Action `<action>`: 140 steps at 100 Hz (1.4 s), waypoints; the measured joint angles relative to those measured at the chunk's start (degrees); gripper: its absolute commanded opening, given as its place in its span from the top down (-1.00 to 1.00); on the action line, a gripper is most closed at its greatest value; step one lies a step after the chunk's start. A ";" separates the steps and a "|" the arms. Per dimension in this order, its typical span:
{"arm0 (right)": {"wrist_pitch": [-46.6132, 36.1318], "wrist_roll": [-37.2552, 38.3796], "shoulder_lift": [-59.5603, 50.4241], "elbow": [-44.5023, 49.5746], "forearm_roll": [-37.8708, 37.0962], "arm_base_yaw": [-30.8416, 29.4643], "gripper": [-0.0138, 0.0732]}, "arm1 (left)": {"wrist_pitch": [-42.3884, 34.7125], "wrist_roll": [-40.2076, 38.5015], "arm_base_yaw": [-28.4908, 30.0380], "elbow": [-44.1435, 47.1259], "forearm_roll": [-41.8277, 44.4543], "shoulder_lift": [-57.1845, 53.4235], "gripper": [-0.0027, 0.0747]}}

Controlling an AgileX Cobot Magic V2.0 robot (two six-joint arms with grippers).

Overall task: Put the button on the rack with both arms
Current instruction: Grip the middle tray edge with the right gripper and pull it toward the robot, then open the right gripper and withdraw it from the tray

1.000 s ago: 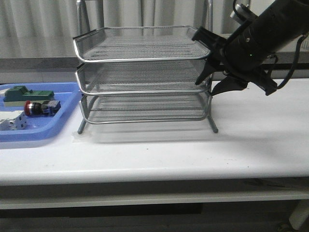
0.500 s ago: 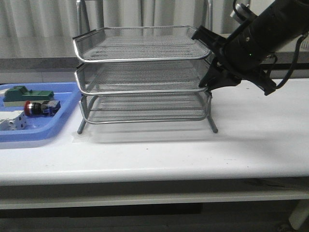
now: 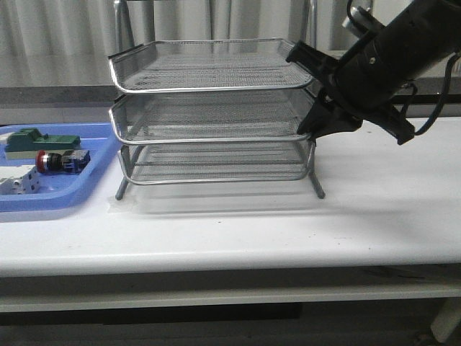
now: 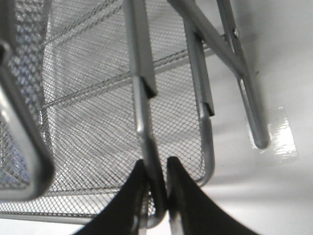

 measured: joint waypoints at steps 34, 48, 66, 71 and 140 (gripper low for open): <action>-0.62 0.10 -8.67 10.65 -1.72 0.71 0.84 | 0.00 0.00 0.00 0.00 0.00 0.00 0.98; -0.40 0.10 -12.61 15.39 -1.72 0.85 0.84 | 0.00 0.00 0.00 0.00 0.00 0.00 0.98; -0.40 0.00 -17.37 21.70 -1.39 1.14 0.84 | 0.00 0.00 0.00 0.00 0.00 0.00 0.98; -0.40 0.00 -18.54 23.30 -1.12 1.18 0.84 | 0.00 0.00 0.00 0.00 0.00 0.00 0.98; -2.80 -0.24 -32.37 30.95 -8.73 0.49 -0.61 | 0.00 0.00 0.00 0.00 0.00 0.00 0.98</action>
